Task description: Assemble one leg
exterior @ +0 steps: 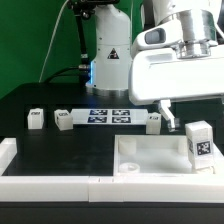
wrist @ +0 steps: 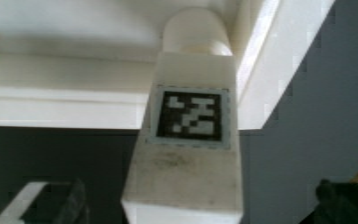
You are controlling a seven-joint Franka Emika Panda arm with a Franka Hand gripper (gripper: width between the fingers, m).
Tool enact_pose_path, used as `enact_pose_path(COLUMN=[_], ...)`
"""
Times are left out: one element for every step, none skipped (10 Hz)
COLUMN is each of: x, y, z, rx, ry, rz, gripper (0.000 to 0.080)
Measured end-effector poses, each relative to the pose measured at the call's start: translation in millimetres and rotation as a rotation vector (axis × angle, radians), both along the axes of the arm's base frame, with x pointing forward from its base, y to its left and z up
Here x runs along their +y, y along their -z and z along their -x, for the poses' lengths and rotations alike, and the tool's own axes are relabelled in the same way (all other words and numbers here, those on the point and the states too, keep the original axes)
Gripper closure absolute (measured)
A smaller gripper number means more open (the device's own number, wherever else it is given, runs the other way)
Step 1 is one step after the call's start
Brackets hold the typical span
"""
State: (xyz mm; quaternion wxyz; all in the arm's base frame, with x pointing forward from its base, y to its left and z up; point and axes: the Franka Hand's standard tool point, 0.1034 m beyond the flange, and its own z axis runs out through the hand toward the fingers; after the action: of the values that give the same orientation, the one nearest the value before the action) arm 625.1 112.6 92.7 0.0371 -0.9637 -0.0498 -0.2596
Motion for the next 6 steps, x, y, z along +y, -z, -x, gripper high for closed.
enact_pose_path(x=[1.4,0.2,-0.5,-2.1,-4.8,-5.9], y=[3.9,7.3,8.4,6.0,5.6,4.0], z=[2.9,5.2,6.8,4.2,3.5,7.4], rx=[0.049,0.138,0.271,0.367,0.439,0.558], ry=[-0.005,-0.010,-0.020,-0.026,-0.029,-0.037], rz=[-0.001,-0.002,-0.005,-0.008,-0.010,-0.012], gripper=[0.0151,0.0151,0.0151,0.0151,0.0151,0.0151])
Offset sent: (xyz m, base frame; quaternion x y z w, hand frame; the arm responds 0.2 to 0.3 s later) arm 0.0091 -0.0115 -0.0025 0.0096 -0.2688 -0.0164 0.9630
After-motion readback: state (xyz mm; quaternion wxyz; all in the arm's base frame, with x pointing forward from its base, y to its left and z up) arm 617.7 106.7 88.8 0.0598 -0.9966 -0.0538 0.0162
